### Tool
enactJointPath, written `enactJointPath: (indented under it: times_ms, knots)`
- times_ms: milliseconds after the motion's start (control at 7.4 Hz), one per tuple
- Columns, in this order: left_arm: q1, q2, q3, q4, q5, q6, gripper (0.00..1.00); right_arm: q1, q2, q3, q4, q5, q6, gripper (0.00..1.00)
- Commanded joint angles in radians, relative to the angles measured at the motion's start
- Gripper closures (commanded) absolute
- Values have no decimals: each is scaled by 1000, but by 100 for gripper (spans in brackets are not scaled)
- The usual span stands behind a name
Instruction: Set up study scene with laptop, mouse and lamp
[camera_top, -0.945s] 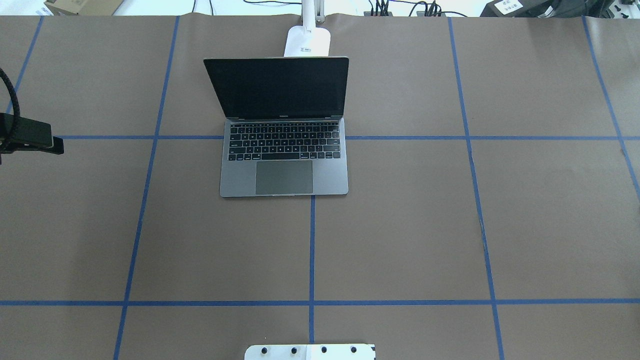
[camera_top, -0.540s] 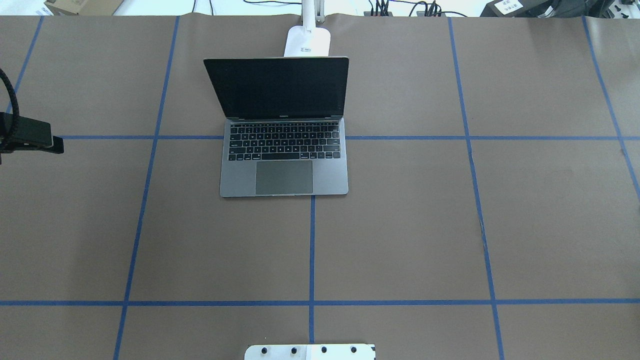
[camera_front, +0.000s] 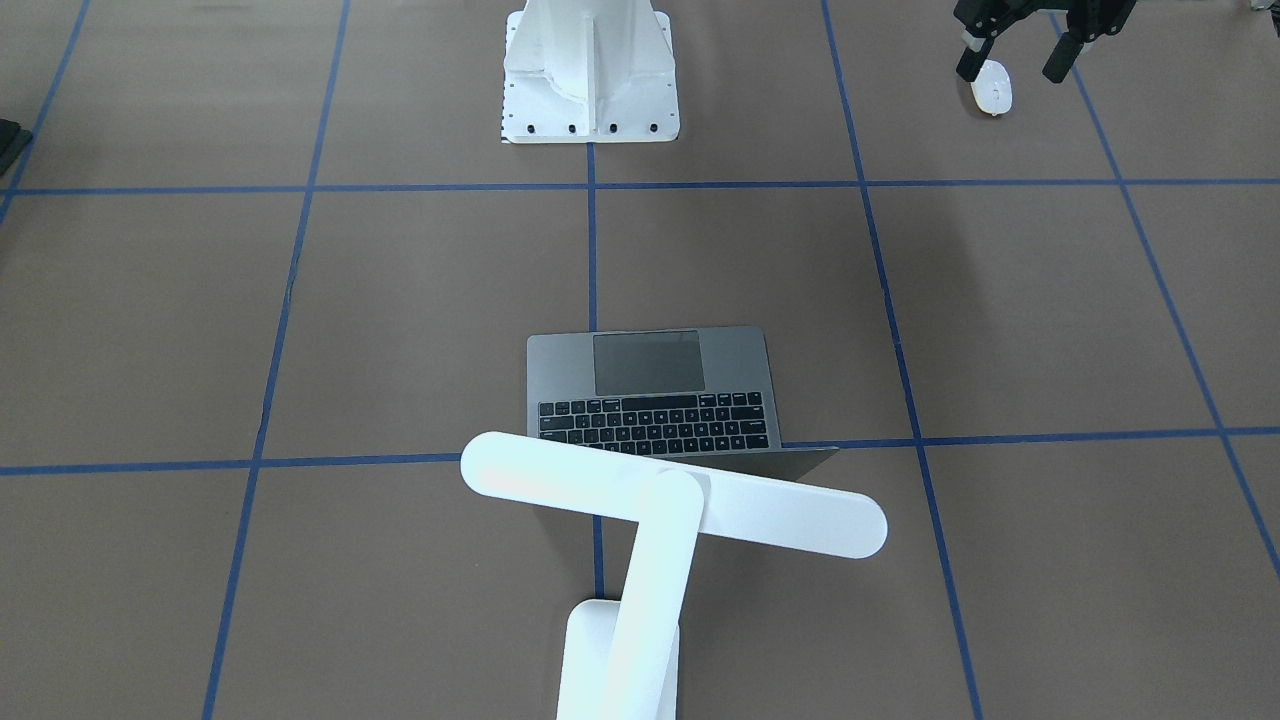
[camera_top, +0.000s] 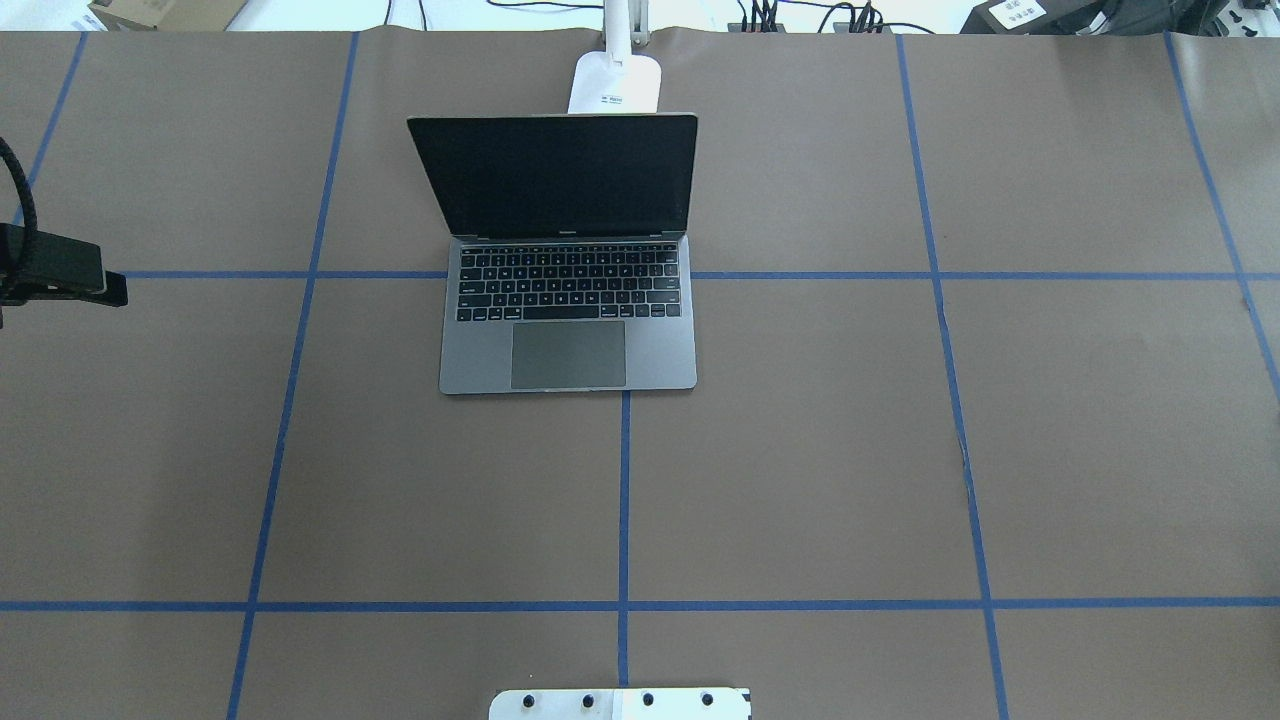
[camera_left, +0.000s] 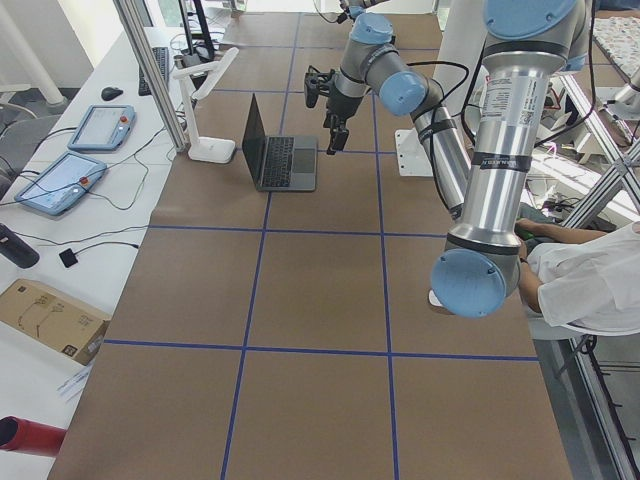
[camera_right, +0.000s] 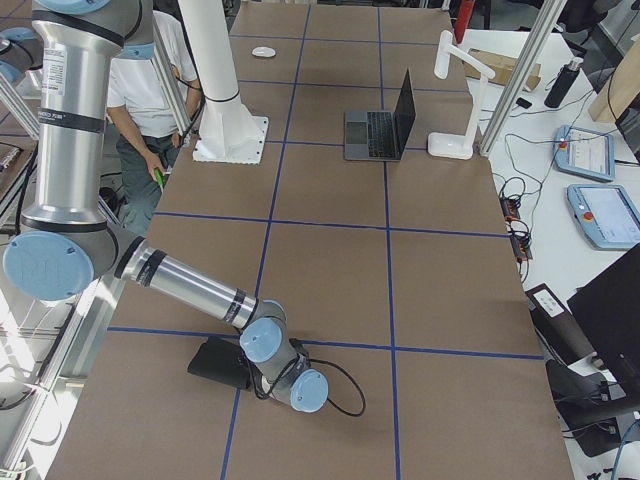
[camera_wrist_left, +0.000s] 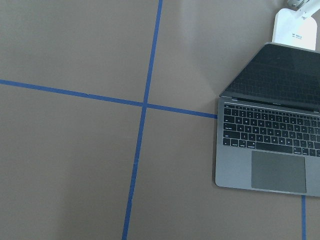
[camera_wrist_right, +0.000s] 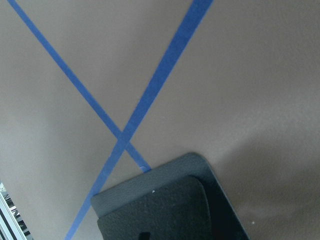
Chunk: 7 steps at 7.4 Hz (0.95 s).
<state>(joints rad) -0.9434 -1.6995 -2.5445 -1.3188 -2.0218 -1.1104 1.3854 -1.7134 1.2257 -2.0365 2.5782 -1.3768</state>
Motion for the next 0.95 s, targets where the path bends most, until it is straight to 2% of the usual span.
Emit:
enactJointPath:
  times_ms: [0,270,675,810]
  knots:
    - [0,-5,0,1,0,-2,0,0,0,3,-5,7,-14,82]
    - [0,-8,1,1,0,-8,0,0,-2,9,-5,26,-16,97]
    - [0,-19,1,1,0,-9,0,1,-2,30,-28,65,-19,100]
    - [0,-19,1,3,0,-8,0,3,-2,113,-151,62,-27,100]
